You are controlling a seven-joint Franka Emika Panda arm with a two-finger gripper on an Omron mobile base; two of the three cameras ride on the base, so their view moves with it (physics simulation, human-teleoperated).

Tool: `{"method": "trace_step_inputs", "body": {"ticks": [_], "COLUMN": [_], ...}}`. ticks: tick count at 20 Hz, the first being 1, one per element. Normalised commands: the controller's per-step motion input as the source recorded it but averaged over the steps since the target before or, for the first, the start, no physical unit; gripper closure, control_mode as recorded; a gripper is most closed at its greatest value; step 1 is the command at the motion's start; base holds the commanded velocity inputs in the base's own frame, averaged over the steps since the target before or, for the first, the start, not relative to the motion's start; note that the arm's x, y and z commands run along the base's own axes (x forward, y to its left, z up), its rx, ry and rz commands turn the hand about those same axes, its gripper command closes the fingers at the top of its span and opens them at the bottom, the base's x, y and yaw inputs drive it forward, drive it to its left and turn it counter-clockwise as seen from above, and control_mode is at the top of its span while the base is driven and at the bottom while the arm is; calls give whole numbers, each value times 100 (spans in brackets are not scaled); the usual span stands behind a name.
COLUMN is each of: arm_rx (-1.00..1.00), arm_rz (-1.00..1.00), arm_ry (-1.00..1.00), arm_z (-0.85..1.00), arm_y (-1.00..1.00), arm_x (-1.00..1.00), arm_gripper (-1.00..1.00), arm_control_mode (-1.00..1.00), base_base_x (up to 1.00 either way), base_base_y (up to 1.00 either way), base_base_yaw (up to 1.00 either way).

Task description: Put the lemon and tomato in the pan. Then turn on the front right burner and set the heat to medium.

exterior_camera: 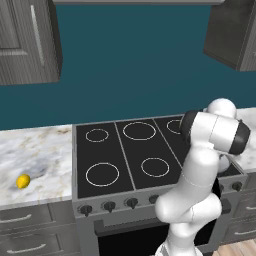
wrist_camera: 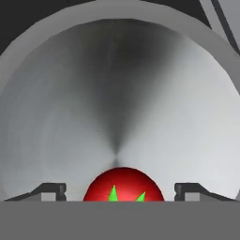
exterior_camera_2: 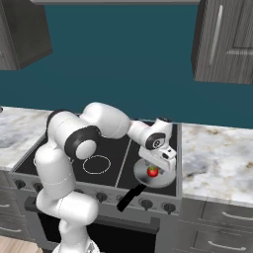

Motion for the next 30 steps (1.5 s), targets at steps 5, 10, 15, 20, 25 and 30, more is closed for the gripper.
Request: {"method": "trace_step_inputs", "body": {"ticks": [5, 10, 15, 20, 25, 30], "arm_rx": [-5, -4, 0, 0, 0, 0], "arm_rz": [0, 0, 3, 5, 6, 8], "arm_ry": [0, 0, 0, 0, 0, 0], "arm_z": [45, 42, 10, 5, 21, 15], "arm_y": [14, 36, 60, 57, 66, 60], "arm_x": [-3, -2, -5, -5, -12, -17], "arm_gripper": [-100, -100, -100, -100, -100, -100], "arm_control_mode": [-100, -100, -100, -100, -100, -100], "base_base_x": [0, 0, 0, 0, 0, 0], "base_base_y": [0, 0, 0, 0, 0, 0], "base_base_yaw": [0, 0, 0, 0, 0, 0]}}
